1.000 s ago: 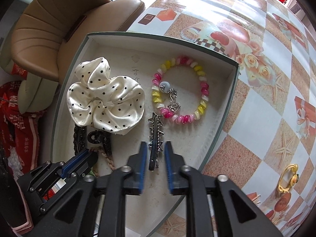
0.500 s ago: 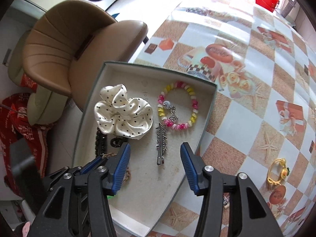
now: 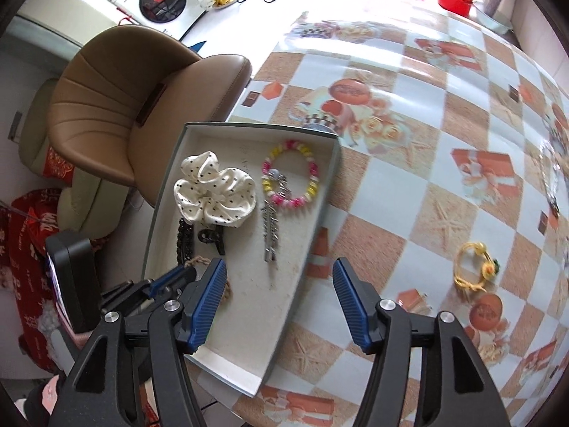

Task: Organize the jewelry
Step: 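Open the right gripper to drop the hair pin while the left releases the bracelet, then move both grippers back over the remaining jewelry on the table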

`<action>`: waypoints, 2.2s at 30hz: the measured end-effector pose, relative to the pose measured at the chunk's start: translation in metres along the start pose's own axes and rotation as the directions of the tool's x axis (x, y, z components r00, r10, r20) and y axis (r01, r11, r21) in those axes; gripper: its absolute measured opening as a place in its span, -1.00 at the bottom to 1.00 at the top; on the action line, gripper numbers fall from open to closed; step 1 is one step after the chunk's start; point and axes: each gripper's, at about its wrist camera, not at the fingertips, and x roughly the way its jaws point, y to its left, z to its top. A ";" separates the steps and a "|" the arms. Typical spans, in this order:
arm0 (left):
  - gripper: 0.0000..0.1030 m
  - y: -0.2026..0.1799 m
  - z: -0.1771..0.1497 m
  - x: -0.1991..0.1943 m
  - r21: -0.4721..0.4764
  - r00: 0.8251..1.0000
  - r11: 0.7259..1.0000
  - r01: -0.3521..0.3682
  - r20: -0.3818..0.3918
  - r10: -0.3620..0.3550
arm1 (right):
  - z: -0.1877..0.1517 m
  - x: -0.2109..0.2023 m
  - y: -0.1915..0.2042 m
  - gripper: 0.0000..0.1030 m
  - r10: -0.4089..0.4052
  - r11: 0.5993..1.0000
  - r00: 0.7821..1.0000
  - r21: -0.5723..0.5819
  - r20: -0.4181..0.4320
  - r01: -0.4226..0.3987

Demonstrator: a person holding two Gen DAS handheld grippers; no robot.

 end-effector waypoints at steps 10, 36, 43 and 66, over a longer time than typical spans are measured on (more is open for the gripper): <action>1.00 0.001 -0.003 -0.004 0.008 0.998 0.998 -0.055 0.009 0.055 | -0.019 -0.018 -0.029 0.41 -0.005 0.998 1.000 0.063 0.008 0.004; 1.00 -0.114 -0.027 -0.056 0.276 0.995 0.961 0.038 0.081 -0.063 | -0.092 -0.040 -0.162 0.76 -0.113 0.945 0.991 0.300 -0.064 0.127; 1.00 -0.150 -0.035 -0.050 0.294 0.992 0.952 0.082 0.068 -0.107 | -0.076 -0.036 -0.178 0.76 -0.131 0.956 0.989 0.255 -0.071 0.146; 0.81 -0.190 -0.044 -0.002 0.244 0.997 0.966 0.083 -0.013 -0.082 | -0.009 0.028 -0.161 0.60 -0.200 0.979 0.976 -0.055 -0.085 0.195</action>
